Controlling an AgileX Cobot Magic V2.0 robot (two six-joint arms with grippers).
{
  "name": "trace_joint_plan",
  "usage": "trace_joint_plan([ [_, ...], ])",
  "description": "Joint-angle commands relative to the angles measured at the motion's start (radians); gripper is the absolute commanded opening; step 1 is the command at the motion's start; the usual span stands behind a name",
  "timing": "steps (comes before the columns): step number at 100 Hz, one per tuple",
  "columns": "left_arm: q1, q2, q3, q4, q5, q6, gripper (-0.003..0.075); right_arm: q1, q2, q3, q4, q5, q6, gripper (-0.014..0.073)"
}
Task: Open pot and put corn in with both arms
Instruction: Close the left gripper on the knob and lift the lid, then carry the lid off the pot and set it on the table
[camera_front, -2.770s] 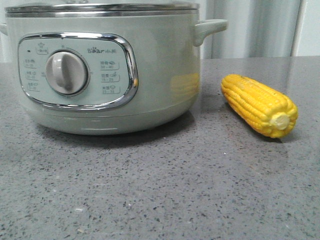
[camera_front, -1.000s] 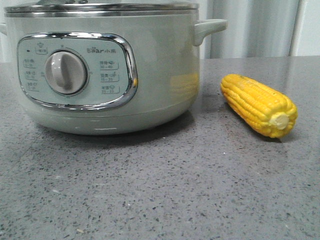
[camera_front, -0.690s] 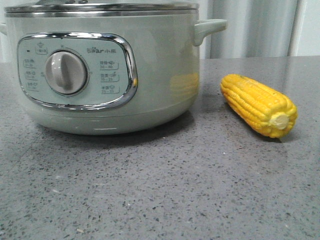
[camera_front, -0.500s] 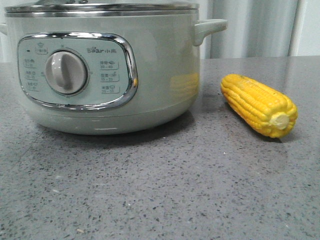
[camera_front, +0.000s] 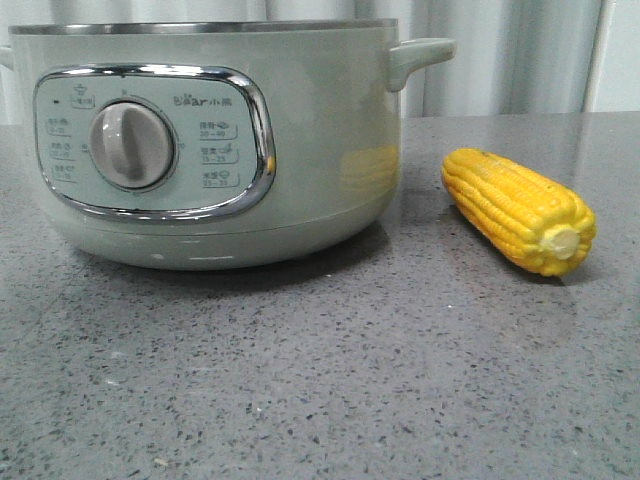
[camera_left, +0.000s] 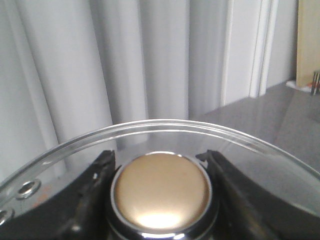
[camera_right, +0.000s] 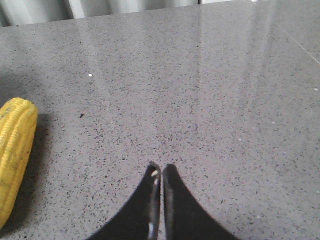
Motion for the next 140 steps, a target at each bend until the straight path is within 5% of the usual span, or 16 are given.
trace_joint_plan([
  [1, -0.003, -0.100, -0.042, 0.016, -0.169, 0.028, -0.0020, 0.004, 0.014, -0.028, -0.001, -0.087, -0.004, -0.0074],
  [20, 0.046, -0.226, -0.042, 0.016, -0.100, 0.155, -0.0020, 0.029, 0.014, -0.028, -0.001, -0.085, -0.004, -0.0074],
  [42, 0.228, -0.380, 0.007, 0.016, 0.120, 0.157, -0.0020, 0.065, 0.014, -0.028, -0.001, -0.085, -0.004, -0.0074],
  [75, 0.407, -0.606, 0.262, 0.014, 0.124, 0.155, -0.0020, 0.065, 0.014, -0.028, -0.001, -0.085, -0.004, -0.0074],
  [103, 0.492, -0.668, 0.502, -0.142, -0.027, 0.155, -0.0020, 0.065, 0.014, -0.028, -0.001, -0.085, -0.004, -0.0074],
  [140, 0.498, -0.639, 0.696, -0.145, -0.187, 0.153, -0.0020, 0.065, 0.014, -0.028, -0.001, -0.085, -0.004, -0.0074],
])
